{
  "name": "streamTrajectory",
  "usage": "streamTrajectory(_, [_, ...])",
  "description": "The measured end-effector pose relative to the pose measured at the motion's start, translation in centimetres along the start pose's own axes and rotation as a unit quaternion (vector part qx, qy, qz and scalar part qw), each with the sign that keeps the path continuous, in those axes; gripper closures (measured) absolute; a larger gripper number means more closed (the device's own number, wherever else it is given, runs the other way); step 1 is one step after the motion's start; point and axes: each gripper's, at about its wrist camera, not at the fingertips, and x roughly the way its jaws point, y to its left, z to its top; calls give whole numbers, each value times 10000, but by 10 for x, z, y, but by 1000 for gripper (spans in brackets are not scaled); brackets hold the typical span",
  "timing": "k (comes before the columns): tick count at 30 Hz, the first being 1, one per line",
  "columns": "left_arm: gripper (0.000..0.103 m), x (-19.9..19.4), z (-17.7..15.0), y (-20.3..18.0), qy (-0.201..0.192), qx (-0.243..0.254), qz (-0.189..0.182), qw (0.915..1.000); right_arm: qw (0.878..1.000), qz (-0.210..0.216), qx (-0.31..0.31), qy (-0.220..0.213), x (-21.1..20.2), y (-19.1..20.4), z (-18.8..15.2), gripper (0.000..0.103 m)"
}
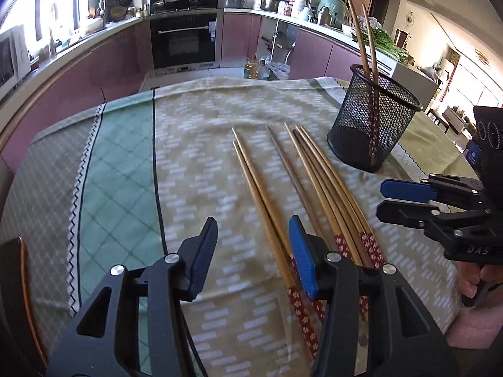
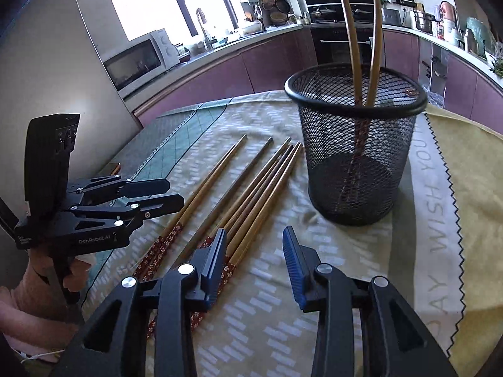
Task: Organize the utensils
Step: 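Move both open grippers back over the remaining chopsticks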
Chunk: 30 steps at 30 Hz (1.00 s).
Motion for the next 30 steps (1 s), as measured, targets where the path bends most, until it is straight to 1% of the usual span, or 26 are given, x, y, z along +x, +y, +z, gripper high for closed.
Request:
streamTrajectory(6, [62,1,-3,-7,99,38,-52,9999,9998,-137,-56,140,9,8,2,68])
streamTrajectory(13, [64,0,-2,-7,145,60,-54,9999,9994,-256,-44,218,13,5,-2,70])
streamTrajectory(15, [66,0,-2,-6,151,50,-55,9999,9993,-304,-77,226,13,5,-3,71])
streamTrajectory(19, [66,0,-3,-4,166,40,-96,9998,9988,-413,-106,251,14,6,-2,72])
streamTrajectory(20, [66,0,-3,-4,168,51,-91,9998,9985,-458,-121,268,14,6,-2,74])
streamTrajectory(25, [67,-1,-2,-7,187,144,-57,9997,9976,-584,-185,317,11,6,-3,74])
streamTrajectory(30, [67,5,3,-10,273,232,28,9994,9970,-662,-203,336,18,8,0,74])
